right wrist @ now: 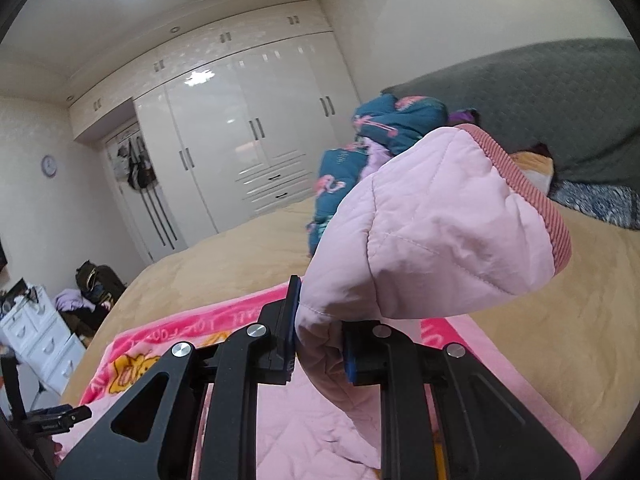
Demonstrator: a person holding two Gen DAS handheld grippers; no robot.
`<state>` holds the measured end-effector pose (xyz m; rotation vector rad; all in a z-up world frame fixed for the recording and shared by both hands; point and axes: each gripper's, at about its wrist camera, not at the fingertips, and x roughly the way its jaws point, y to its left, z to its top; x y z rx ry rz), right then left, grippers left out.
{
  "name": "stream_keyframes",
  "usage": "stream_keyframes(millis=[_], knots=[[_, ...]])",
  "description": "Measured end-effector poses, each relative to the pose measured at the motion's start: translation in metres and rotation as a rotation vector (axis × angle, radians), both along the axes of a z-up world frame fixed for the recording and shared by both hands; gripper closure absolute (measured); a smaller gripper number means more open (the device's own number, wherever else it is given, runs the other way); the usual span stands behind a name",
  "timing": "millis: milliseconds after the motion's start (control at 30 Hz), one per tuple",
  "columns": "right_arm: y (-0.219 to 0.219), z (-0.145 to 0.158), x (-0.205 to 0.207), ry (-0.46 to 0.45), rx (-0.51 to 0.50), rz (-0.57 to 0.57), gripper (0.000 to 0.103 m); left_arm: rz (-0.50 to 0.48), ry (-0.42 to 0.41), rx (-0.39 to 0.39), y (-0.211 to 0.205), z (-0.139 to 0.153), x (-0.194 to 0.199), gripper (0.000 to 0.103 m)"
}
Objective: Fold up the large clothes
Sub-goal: 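Lift the sleeve and fold it across the jacket body, then release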
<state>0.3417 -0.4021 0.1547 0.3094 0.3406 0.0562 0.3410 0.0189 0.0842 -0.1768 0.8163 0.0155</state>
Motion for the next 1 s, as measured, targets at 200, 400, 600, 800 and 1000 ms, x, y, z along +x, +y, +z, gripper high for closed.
stream_keyframes(millis=[200,400,600,800,1000], knots=[[0.039,0.007,0.010,-0.011,-0.027,0.060,0.086,0.017,-0.022,-0.020,0.022,0.008,-0.006,0.009],[0.073,0.004,0.012,-0.009,-0.050,0.143,0.086,0.040,-0.032,-0.059,0.044,0.007,-0.013,0.009],[0.112,-0.007,0.014,0.006,-0.059,0.239,0.086,0.055,-0.008,-0.081,0.058,-0.005,-0.015,0.009],[0.143,-0.026,0.019,0.045,-0.057,0.308,0.086,0.073,-0.003,-0.098,0.071,-0.010,-0.019,0.009],[0.182,-0.050,0.023,0.080,-0.068,0.375,0.086,0.086,-0.002,-0.110,0.081,-0.013,-0.022,0.009]])
